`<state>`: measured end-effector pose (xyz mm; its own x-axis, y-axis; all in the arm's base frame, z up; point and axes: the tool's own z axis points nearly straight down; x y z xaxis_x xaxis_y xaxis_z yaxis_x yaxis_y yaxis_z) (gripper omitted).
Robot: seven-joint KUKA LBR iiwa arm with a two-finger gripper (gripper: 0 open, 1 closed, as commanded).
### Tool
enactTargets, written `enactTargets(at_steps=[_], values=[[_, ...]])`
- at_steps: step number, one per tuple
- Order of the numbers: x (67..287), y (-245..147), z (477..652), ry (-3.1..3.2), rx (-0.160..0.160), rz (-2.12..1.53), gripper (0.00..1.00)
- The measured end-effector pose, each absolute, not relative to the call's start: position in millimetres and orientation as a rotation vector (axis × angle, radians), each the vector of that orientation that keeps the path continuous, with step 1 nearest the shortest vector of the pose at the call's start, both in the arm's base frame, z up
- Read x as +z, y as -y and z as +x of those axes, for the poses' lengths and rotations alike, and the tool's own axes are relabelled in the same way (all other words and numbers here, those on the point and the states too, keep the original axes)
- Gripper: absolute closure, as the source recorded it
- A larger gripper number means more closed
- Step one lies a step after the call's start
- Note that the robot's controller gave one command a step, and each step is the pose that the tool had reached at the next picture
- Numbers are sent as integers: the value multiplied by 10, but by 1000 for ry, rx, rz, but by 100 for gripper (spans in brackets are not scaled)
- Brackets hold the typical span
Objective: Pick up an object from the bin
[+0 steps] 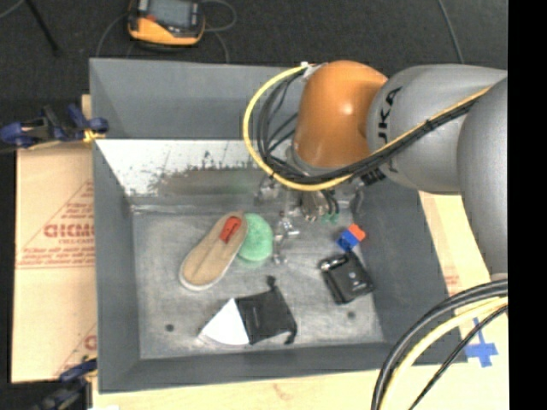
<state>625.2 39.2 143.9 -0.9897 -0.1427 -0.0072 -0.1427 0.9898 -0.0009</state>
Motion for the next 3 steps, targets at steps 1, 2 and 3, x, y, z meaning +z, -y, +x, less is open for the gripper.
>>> enactTargets(at_steps=[1,2,3], values=[[1009,-413,6188,-3083,1,-604,0],[821,-702,6417,-3120,-10,-276,100],[821,-701,6417,-3120,-9,-274,100]])
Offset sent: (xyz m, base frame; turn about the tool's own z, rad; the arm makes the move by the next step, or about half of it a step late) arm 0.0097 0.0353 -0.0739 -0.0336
